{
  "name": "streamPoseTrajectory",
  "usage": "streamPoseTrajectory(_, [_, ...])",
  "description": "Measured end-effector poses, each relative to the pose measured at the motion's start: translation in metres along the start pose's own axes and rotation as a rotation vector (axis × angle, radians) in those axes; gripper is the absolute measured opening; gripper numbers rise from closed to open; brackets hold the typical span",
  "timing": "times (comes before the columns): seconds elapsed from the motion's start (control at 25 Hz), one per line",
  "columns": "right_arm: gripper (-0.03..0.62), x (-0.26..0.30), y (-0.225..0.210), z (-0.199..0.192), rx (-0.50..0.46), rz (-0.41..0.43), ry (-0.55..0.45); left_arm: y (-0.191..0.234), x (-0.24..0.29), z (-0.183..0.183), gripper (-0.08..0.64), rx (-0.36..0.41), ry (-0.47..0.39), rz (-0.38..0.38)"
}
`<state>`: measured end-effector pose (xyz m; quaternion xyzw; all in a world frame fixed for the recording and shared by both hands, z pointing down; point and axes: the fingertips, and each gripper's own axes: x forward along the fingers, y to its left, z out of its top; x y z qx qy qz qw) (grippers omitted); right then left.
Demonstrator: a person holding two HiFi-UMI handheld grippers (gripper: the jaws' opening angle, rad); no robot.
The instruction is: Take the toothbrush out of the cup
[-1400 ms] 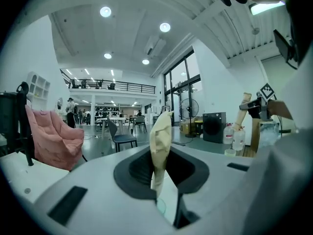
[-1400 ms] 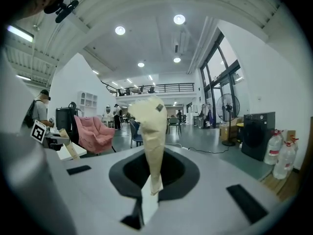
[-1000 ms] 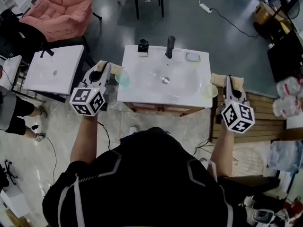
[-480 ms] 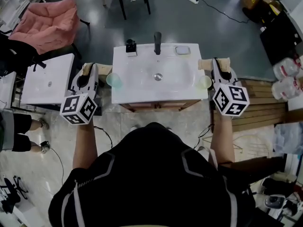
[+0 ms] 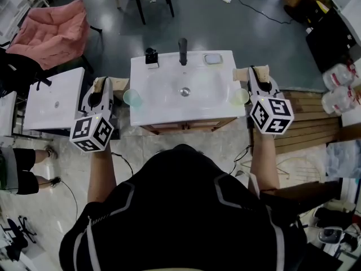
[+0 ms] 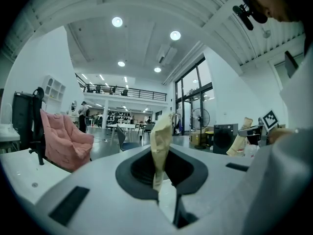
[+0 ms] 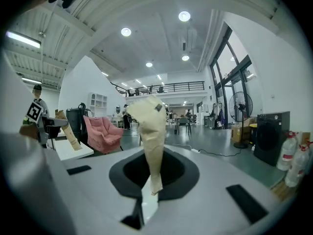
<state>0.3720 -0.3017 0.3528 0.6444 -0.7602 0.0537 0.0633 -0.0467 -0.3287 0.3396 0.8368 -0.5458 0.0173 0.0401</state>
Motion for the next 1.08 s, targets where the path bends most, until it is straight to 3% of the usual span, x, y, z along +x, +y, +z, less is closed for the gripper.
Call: streamPoseTrajectory(1.08, [0.011,0.0049,-0.0045,-0.0027,-0.021,-0.010,0.015,0.0028,0.0056,-0.0068,0.022,-0.010,0.001,0.014])
